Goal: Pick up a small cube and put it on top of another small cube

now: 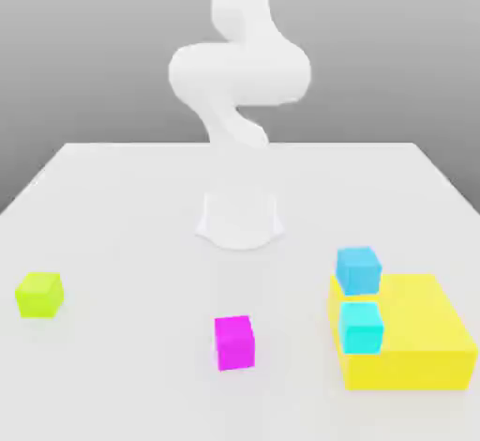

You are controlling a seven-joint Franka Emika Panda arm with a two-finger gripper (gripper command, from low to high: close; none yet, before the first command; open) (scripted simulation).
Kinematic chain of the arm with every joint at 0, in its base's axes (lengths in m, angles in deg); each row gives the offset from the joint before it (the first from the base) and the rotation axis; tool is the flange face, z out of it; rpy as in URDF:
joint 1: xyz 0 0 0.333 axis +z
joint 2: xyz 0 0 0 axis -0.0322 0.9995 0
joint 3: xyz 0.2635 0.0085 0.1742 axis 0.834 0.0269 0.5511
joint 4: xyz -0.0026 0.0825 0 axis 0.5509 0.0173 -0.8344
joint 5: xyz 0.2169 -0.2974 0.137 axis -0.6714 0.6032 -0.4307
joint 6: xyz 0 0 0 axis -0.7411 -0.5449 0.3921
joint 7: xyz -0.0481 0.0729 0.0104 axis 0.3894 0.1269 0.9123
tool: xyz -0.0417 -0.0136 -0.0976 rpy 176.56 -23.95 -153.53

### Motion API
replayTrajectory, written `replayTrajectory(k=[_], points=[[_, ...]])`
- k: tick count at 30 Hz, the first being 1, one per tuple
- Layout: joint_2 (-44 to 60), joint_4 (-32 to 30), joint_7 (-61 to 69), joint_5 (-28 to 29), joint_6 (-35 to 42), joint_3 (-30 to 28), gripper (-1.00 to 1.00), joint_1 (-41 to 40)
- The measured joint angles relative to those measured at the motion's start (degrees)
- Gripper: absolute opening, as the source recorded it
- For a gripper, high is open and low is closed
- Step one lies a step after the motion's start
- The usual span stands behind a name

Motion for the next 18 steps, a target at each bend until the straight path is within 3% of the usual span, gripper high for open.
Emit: replayTrajectory(k=[12, 18], points=[[23.6, -10.1, -19.8, 3.4, -12.8, -6.7, 0.0, -18.4], [35.2, -15.2, -27.3, 2.0, -19.2, -12.2, 0.0, -25.3]])
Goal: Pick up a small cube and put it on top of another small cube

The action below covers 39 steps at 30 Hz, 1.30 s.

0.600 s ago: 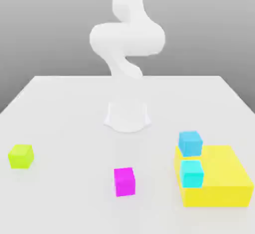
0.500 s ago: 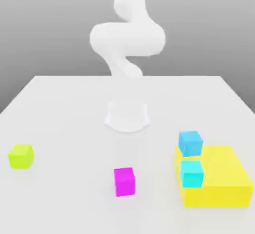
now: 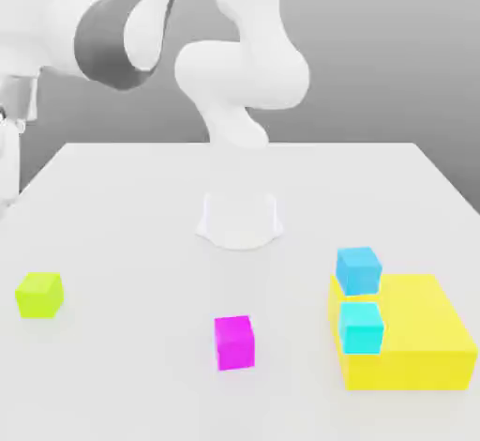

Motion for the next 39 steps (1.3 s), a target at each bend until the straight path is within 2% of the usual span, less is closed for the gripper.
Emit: replayTrajectory(k=[5, 11, 12, 19, 25, 29, 39], points=[[10.0, -4.2, -2.5, -6.4, -5.3, -2.9, 0.0, -7.2], [22.5, -2.9, 3.2, -16.0, -14.6, 3.8, 0.0, -12.7], [24.1, -2.5, 3.8, -16.8, -15.8, 5.0, -1.0, -13.7], [24.2, -2.5, 3.8, -16.7, -16.0, 5.3, -1.0, -14.0], [13.2, -4.8, -2.5, -8.3, -7.5, 0.7, -1.0, -10.7], [7.3, -7.3, -2.5, -6.6, -4.5, 5.9, -1.0, -2.8], [-5.1, -14.3, 1.5, -6.8, 0.9, 18.3, -1.0, 16.5]])
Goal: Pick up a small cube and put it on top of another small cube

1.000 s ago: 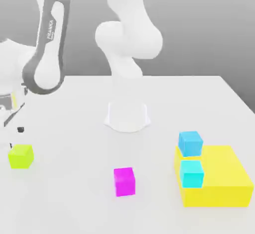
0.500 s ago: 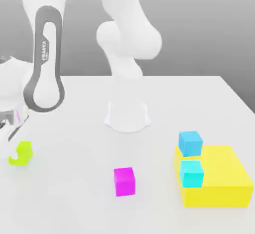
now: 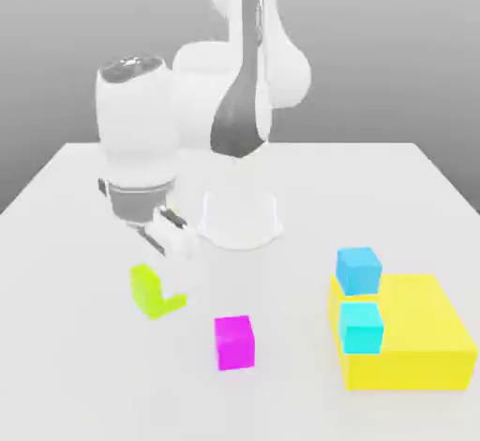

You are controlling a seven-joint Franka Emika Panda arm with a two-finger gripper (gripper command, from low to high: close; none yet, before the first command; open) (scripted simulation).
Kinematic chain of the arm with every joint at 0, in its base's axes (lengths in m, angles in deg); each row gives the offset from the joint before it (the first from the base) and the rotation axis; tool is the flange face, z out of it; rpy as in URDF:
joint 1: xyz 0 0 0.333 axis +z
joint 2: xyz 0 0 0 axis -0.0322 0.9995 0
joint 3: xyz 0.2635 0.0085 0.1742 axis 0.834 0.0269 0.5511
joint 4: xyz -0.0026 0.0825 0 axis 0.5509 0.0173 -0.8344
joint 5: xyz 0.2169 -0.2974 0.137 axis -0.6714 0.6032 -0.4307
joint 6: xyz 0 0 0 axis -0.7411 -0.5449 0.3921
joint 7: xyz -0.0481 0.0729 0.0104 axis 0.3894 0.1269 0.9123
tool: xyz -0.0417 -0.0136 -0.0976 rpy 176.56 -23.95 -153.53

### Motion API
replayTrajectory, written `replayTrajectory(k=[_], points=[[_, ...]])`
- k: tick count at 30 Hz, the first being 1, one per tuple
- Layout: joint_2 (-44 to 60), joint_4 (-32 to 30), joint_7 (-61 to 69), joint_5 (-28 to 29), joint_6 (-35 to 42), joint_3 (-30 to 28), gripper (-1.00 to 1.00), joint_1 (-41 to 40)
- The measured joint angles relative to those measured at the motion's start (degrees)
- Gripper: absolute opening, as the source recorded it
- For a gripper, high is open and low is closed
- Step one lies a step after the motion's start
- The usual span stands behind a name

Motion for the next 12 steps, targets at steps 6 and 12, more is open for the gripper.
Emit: replayTrajectory(k=[6, 12], points=[[5.1, -1.2, -0.8, 2.3, -6.2, 3.4, -1.0, 2.8], [12.0, -1.2, -2.6, 4.9, -13.0, 3.4, 1.0, 2.5]])
